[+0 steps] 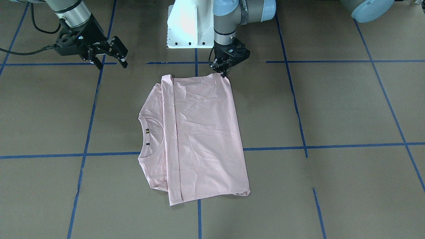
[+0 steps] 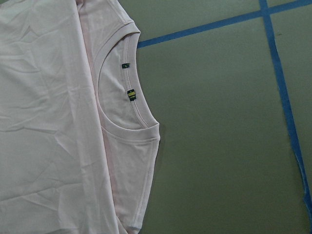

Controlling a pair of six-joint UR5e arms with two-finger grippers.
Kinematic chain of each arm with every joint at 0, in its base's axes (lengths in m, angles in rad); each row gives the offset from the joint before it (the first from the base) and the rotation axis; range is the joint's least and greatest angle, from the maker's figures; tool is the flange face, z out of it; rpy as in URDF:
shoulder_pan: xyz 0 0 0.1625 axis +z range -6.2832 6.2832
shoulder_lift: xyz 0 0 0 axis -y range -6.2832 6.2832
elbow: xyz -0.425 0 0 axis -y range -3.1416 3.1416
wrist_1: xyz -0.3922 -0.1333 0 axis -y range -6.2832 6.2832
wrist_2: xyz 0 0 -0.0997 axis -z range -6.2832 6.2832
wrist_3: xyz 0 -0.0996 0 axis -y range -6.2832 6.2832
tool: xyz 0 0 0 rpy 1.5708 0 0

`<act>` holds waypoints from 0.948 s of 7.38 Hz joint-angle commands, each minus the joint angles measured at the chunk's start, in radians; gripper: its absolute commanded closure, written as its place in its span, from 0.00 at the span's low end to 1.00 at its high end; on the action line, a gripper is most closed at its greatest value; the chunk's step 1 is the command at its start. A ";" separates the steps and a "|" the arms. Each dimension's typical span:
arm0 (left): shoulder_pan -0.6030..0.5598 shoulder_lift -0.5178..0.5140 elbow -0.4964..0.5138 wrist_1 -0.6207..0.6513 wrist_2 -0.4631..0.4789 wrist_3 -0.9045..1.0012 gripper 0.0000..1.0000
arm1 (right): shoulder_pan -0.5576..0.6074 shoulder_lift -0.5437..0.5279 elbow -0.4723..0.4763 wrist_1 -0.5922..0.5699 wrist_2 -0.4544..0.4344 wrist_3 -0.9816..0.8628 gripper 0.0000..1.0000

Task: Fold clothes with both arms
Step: 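Grasp the near corner with the left gripper while the right gripper approaches the collar side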

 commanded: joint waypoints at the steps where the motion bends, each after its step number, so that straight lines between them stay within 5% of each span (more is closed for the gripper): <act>1: -0.001 0.002 -0.004 0.000 0.001 0.008 1.00 | -0.003 0.005 -0.003 0.000 0.000 0.003 0.00; 4: -0.001 0.042 -0.015 -0.007 -0.002 0.022 1.00 | -0.038 0.168 -0.138 -0.006 -0.015 0.221 0.00; 6: -0.002 0.040 -0.016 -0.009 -0.003 0.023 1.00 | -0.101 0.336 -0.176 -0.300 -0.098 0.256 0.00; 7: -0.002 0.042 -0.038 -0.012 -0.005 0.023 1.00 | -0.119 0.356 -0.183 -0.340 -0.104 0.259 0.00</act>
